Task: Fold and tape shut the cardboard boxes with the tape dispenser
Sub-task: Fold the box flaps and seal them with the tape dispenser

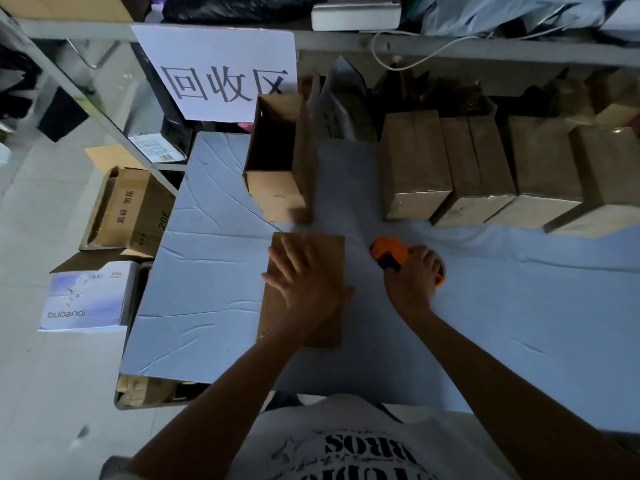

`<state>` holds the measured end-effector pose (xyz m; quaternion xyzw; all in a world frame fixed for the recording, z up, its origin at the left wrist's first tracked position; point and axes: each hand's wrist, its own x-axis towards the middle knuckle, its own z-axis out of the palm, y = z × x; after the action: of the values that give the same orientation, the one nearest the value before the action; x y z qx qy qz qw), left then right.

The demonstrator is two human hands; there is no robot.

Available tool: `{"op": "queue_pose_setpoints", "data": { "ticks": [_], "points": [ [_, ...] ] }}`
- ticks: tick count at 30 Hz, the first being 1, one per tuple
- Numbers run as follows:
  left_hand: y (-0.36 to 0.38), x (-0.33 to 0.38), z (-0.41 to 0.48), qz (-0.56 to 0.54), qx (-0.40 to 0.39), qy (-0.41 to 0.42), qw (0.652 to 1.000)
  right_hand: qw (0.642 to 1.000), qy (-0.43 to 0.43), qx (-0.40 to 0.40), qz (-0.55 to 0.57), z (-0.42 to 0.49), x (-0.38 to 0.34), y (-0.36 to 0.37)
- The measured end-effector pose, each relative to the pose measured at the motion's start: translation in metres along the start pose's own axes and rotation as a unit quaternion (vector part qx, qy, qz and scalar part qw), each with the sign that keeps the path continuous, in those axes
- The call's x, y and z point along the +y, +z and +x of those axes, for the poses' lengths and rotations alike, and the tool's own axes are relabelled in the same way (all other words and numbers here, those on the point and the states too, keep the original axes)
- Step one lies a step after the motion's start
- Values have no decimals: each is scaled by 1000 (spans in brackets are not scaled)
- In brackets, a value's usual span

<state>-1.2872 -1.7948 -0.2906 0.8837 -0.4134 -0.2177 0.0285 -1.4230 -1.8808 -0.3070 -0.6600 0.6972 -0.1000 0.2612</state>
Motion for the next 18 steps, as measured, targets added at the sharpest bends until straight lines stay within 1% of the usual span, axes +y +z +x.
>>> {"op": "queue_pose_setpoints", "data": {
  "ticks": [2,4,6,10,13,15,16,18],
  "points": [
    [6,-1,1,15,15,4,1000,997,25,-57,-45,5,11,-1],
    [10,-7,2,0,28,14,1000,990,25,-112,-77,11,21,2],
    [12,-13,0,-10,36,31,999,985,21,-138,-100,14,26,9],
    [14,-21,-4,-19,49,25,998,987,55,-99,-111,18,25,25],
    [14,-25,-4,-18,55,14,998,984,53,-91,-141,20,25,31],
    [13,-27,-3,-20,54,15,998,985,25,-76,-156,18,30,28],
    [12,-27,-3,-23,51,13,998,986,-3,-61,-155,17,31,24],
    [8,-27,-5,-35,49,3,998,988,-95,-20,-118,16,33,13]
  ]
}}
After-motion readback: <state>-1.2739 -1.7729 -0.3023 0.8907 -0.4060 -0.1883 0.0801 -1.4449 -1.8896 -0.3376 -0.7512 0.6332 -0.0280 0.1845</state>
